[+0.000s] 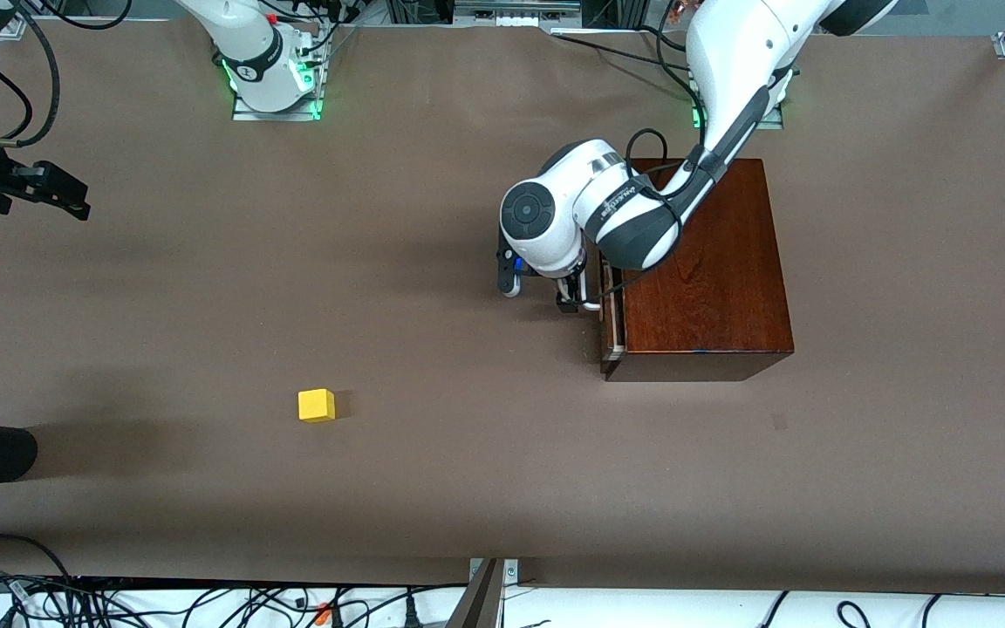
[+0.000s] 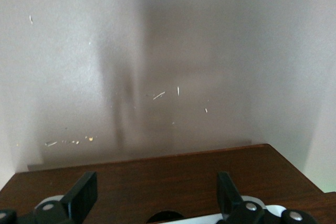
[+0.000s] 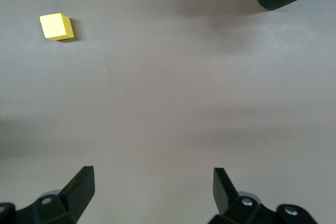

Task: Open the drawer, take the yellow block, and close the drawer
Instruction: 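Push the drawer into the box with the left gripper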

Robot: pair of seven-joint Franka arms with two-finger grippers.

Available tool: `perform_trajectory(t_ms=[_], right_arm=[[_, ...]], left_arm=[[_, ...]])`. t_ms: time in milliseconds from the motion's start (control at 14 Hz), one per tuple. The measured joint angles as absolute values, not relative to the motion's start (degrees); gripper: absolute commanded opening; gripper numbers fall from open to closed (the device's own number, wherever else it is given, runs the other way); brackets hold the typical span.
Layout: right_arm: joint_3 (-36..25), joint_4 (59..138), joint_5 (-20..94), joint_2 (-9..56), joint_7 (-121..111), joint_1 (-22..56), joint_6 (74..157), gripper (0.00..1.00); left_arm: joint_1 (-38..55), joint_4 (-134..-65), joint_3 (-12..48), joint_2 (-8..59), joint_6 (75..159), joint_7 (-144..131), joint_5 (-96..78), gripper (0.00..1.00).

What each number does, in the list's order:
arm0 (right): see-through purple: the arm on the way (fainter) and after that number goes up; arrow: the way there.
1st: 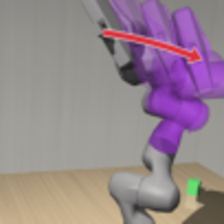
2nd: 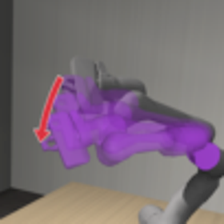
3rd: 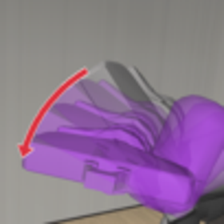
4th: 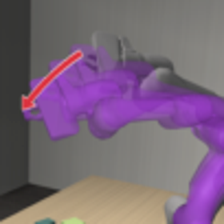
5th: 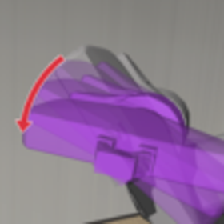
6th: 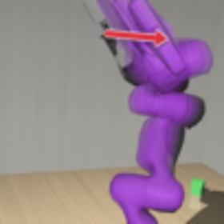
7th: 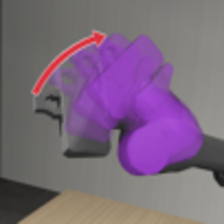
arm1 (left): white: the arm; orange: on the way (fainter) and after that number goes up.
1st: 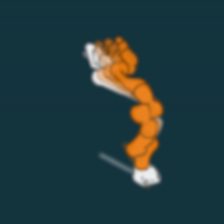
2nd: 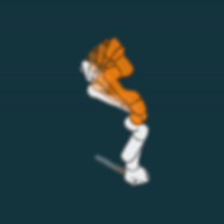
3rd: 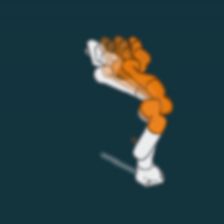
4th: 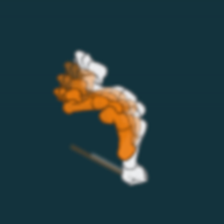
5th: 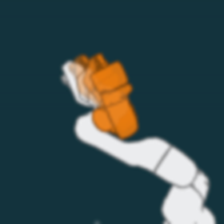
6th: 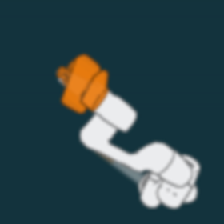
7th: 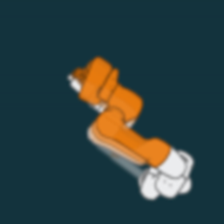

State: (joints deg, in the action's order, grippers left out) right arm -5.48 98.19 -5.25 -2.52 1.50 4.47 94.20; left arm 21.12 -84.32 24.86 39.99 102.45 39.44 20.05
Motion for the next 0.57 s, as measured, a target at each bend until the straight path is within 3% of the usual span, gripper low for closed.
perform_trajectory(t_ms=[573], right_arm=[[-3.3,98.1,-3.8,-2.5,1.5,2.9,94.0,1.0]], left_arm=[[20.3,-84.3,24.8,39.1,101.0,39.4,20.2,1.0]])
